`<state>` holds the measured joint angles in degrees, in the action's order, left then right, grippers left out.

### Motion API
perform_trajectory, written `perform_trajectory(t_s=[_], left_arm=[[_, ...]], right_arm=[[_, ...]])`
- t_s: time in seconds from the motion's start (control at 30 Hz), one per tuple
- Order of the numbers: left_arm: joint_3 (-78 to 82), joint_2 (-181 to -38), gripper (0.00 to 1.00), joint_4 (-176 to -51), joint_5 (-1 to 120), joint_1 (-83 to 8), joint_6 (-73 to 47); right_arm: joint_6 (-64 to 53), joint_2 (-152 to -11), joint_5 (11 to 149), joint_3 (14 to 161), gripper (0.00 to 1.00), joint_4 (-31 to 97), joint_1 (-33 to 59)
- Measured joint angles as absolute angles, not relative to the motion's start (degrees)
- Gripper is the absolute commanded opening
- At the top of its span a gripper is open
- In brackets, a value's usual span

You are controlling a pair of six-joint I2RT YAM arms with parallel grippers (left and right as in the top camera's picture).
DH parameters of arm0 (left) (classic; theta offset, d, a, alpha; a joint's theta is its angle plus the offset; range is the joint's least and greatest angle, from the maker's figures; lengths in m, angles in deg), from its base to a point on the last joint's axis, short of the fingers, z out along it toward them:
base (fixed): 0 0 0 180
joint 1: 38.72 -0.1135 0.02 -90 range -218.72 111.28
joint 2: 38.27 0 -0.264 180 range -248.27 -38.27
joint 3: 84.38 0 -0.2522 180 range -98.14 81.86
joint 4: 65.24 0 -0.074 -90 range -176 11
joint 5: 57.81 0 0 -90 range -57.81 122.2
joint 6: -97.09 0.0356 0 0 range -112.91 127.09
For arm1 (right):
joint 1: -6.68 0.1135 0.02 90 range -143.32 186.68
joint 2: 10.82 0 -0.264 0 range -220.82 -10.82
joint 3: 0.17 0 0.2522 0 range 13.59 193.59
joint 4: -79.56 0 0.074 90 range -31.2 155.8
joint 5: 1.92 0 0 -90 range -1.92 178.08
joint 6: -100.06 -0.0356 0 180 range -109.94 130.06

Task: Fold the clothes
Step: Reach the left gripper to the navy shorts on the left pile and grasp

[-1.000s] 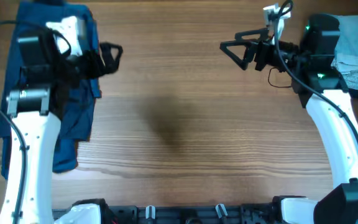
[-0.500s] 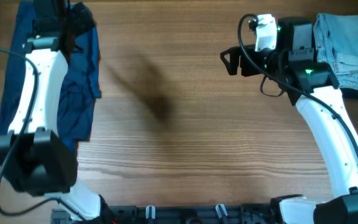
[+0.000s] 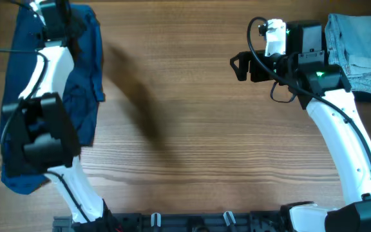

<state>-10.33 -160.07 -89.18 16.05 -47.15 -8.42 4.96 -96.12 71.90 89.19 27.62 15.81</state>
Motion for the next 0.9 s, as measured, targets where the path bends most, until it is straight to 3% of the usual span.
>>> perform_trajectory(t_s=[0.23, 0.33, 0.47, 0.53, 0.57, 0.63, 0.67, 0.77, 0.8, 0.9], left_arm=[[-10.3, -165.3, 0.45, -90.0, 16.2, -47.1, -8.4], [-10.3, -165.3, 0.47, -90.4, 16.2, -47.1, -8.4], [-10.4, -165.3, 0.55, -93.1, 16.2, -47.1, -8.5], [-10.4, -165.3, 0.74, -94.0, 16.2, -47.2, -8.8], [-10.4, -165.3, 0.76, -94.4, 16.2, -47.2, -9.2], [-10.5, -165.3, 0.64, -95.4, 16.2, -47.5, -10.3], [-10.5, -165.3, 0.38, -95.8, 16.2, -47.8, -10.8], [-10.7, -165.3, 0.09, -97.4, 16.2, -49.1, -12.2], [-10.7, -165.3, 0.04, -97.7, 16.2, -49.4, -12.5], [-11.0, -165.3, 0.04, -98.6, 16.4, -49.7, -12.8]], right_arm=[[4.5, -98.6, 71.9, 89.2, 1.0, 27.2, 15.8], [3.6, -99.6, 71.9, 89.2, 1.0, 27.2, 15.8], [3.2, -100.4, 71.9, 89.2, 1.0, 27.2, 15.8], [3.2, -100.5, 71.8, 89.2, 1.0, 27.2, 15.8], [3.0, -100.6, 71.9, 89.2, 1.0, 27.2, 15.8], [2.8, -100.6, 71.9, 89.2, 1.0, 27.2, 15.8], [2.8, -100.6, 71.9, 89.2, 1.0, 27.2, 15.8], [2.8, -100.6, 71.9, 89.2, 1.0, 27.2, 15.8], [2.8, -100.6, 71.9, 89.2, 1.0, 27.2, 15.8], [2.6, -100.6, 71.8, 89.2, 1.0, 27.2, 15.8]])
